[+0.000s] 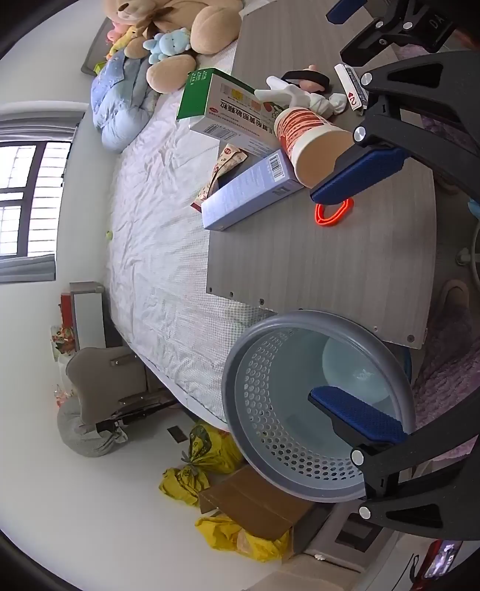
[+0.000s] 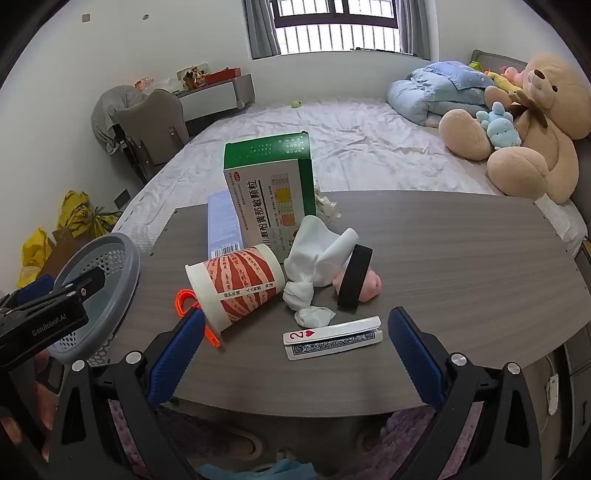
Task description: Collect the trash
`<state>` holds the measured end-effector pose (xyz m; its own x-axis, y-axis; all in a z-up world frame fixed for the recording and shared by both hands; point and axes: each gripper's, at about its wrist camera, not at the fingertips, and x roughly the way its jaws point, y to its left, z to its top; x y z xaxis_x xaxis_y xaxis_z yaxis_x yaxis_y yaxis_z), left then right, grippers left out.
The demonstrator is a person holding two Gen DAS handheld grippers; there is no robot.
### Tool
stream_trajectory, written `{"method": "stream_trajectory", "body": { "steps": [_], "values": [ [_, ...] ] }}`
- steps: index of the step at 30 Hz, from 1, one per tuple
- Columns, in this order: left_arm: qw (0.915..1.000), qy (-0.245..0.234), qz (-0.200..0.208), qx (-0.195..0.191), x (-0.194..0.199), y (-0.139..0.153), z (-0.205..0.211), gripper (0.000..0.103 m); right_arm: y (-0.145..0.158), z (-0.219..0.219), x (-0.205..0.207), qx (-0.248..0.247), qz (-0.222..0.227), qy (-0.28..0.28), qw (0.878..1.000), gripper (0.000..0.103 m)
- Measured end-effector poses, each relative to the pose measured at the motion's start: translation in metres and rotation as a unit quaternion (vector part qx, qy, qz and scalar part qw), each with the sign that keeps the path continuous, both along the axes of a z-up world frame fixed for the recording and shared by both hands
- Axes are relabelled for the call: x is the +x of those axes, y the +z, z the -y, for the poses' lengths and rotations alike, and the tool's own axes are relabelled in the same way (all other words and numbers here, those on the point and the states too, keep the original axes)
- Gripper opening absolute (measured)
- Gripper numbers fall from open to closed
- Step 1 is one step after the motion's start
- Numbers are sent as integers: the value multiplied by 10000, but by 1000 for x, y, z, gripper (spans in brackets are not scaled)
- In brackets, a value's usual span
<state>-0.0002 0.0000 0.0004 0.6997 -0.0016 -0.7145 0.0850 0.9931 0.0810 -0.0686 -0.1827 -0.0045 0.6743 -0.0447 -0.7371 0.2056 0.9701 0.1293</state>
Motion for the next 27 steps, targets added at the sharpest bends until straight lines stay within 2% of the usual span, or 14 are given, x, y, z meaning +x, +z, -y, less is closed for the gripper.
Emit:
{"method": "stream_trajectory", "body": {
  "steps": [27],
  "values": [
    [9999, -52, 133, 72, -20, 5, 2, 97, 12, -2, -15, -124, 200, -42, 9997, 95]
  ]
}}
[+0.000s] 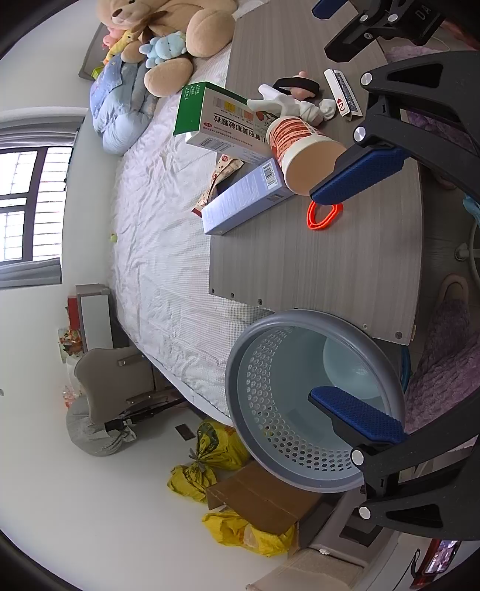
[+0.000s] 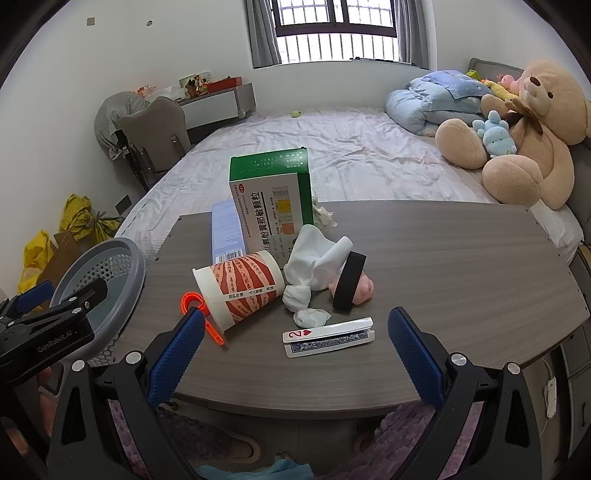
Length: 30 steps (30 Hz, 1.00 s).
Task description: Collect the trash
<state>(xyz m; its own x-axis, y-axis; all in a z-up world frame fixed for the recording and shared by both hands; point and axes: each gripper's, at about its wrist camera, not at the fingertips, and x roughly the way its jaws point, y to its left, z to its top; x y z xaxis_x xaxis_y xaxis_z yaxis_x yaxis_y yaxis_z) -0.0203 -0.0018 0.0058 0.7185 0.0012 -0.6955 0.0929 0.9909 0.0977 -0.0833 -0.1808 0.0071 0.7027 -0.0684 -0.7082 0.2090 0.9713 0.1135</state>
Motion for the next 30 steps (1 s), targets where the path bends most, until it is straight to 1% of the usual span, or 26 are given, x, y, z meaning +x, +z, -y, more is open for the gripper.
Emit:
{"method": "stream_trajectory", "body": {
  "steps": [30],
  "values": [
    [10000, 6, 17, 3, -1, 2, -2, 97, -1, -1, 2, -6, 19, 35, 10000, 95]
  ]
}}
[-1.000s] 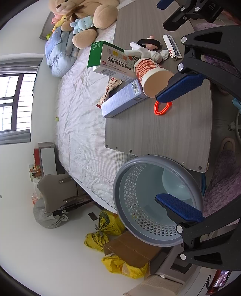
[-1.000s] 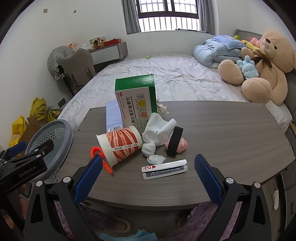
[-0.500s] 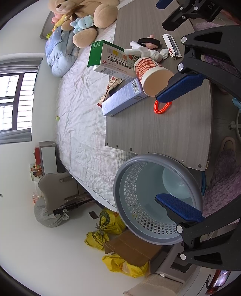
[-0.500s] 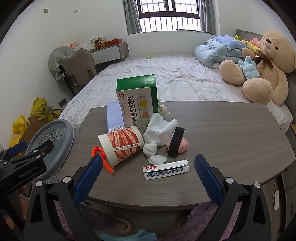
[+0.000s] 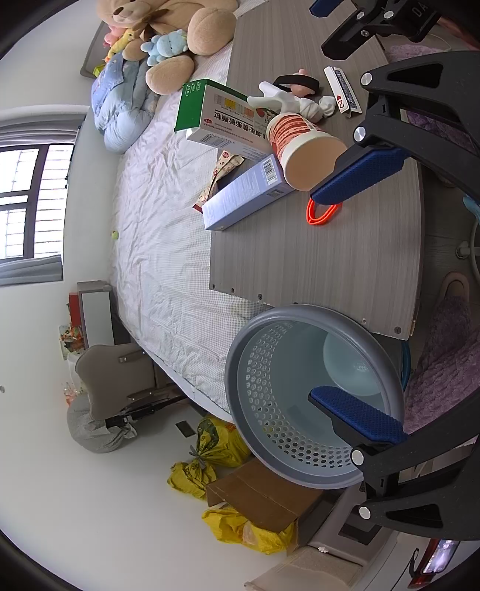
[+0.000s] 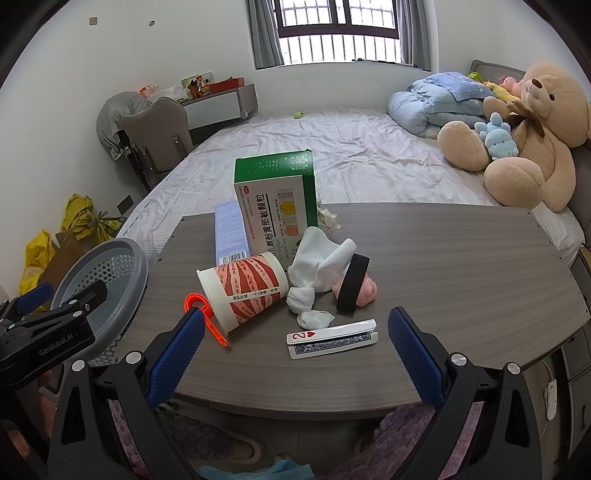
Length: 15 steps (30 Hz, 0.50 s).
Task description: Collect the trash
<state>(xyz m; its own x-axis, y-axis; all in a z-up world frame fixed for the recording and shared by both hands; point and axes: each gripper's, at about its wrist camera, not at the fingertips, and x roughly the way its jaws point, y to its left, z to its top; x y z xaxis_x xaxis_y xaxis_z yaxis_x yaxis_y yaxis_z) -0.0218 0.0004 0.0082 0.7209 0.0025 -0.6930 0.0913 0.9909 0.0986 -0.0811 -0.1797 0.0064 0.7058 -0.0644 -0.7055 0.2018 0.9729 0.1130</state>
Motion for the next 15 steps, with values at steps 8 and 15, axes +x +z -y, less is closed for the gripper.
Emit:
{"method": "stream_trajectory", "body": {
  "steps": [8, 15],
  "values": [
    [10000, -4, 7, 6, -1, 1, 0, 97, 0, -1, 0, 7, 8, -8, 10000, 95],
    [10000, -1, 2, 5, 0, 0, 0, 97, 0, -2, 1, 7, -1, 14, 10000, 95]
  ]
}}
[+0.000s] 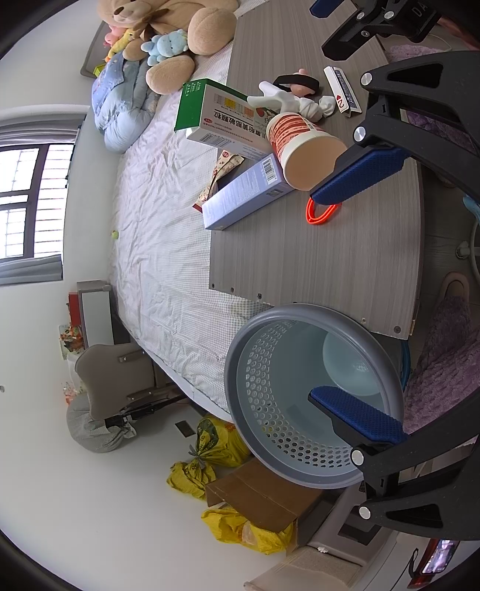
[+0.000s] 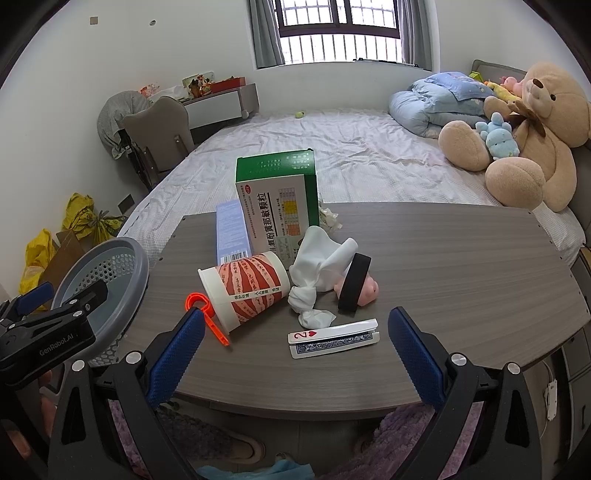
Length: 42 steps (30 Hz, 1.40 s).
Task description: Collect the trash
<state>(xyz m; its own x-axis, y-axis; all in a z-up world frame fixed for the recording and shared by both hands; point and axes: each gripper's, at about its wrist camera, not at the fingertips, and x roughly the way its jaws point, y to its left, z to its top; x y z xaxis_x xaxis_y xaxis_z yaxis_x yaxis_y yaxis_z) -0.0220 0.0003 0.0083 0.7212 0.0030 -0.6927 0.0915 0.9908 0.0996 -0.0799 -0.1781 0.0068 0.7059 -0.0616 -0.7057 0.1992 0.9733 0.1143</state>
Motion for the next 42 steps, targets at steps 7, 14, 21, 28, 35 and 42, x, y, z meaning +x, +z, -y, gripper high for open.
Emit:
{"method": "stream_trajectory", "body": {
  "steps": [7, 14, 21, 28, 35, 42],
  "values": [
    [10000, -8, -3, 0, -2, 3, -2, 97, -1, 0, 1, -7, -7, 15, 10000, 95],
    [10000, 1, -4, -2, 1, -1, 1, 97, -1, 0, 1, -12, 4, 11, 10000, 95],
    [10000, 0, -5, -6, 0, 0, 1, 97, -1, 0, 1, -29, 14, 25, 10000, 95],
    [10000, 10, -10, -6, 0, 0, -1, 97, -1, 0, 1, -21, 17, 14, 10000, 95],
    [10000, 12, -64, -12, 3, -2, -2, 97, -4, 4, 1, 19, 1, 13, 10000, 95],
    [9998, 17, -188, -57, 11, -9, 2, 97, -13, 13, 4, 87, -45, 12, 10000, 95]
  ]
}}
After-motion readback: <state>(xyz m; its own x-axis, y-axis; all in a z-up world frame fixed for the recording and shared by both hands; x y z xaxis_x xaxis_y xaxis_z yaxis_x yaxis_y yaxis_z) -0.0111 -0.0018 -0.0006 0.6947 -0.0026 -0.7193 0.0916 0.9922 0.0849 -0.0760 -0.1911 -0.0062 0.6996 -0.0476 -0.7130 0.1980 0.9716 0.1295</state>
